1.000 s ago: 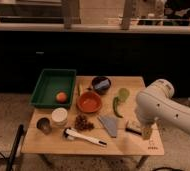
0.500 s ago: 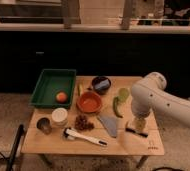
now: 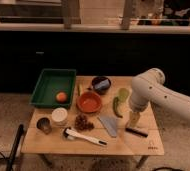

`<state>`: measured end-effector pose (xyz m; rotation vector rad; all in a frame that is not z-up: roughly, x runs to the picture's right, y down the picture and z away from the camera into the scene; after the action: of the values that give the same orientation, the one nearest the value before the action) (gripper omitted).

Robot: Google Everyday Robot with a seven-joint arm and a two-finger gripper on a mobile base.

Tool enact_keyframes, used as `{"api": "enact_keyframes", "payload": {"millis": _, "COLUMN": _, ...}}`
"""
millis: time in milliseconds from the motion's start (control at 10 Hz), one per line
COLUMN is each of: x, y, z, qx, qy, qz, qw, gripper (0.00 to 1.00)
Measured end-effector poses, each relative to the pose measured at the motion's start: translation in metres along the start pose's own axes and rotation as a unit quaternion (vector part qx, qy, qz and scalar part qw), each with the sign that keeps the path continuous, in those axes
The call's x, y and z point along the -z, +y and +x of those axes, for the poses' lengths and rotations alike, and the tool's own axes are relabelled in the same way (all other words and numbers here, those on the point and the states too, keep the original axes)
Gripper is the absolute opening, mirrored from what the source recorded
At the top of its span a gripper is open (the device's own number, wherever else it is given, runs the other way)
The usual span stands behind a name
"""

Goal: Place pepper in paper cup

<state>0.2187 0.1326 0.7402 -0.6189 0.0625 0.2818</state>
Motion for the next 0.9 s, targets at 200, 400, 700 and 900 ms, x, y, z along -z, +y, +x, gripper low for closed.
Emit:
{"api": "enact_keyframes", "payload": {"millis": 200, "x": -0.006, "y": -0.006, "z": -0.005, "qx": -0.033, "qy": -0.007, "qz": 0.0, "qw": 0.9994, "gripper": 0.8}}
{"api": "enact_keyframes", "payload": {"millis": 400, "x": -0.014, "y": -0.013, "z": -0.012, "qx": -0.063, "qy": -0.013, "qz": -0.001, "qw": 0.9979, "gripper": 0.8}}
{"api": "enact_keyframes", "payload": {"millis": 700, "x": -0.023, "y": -0.02, "z": -0.024, "qx": -0.092, "qy": -0.028, "qz": -0.002, "qw": 0.9953, "gripper": 0.8}}
{"api": "enact_keyframes", "payload": {"millis": 900, "x": -0.03, "y": -0.025, "z": -0.031, "qx": -0.115, "qy": -0.045, "qz": -0.007, "qw": 0.9922, "gripper": 0.8}}
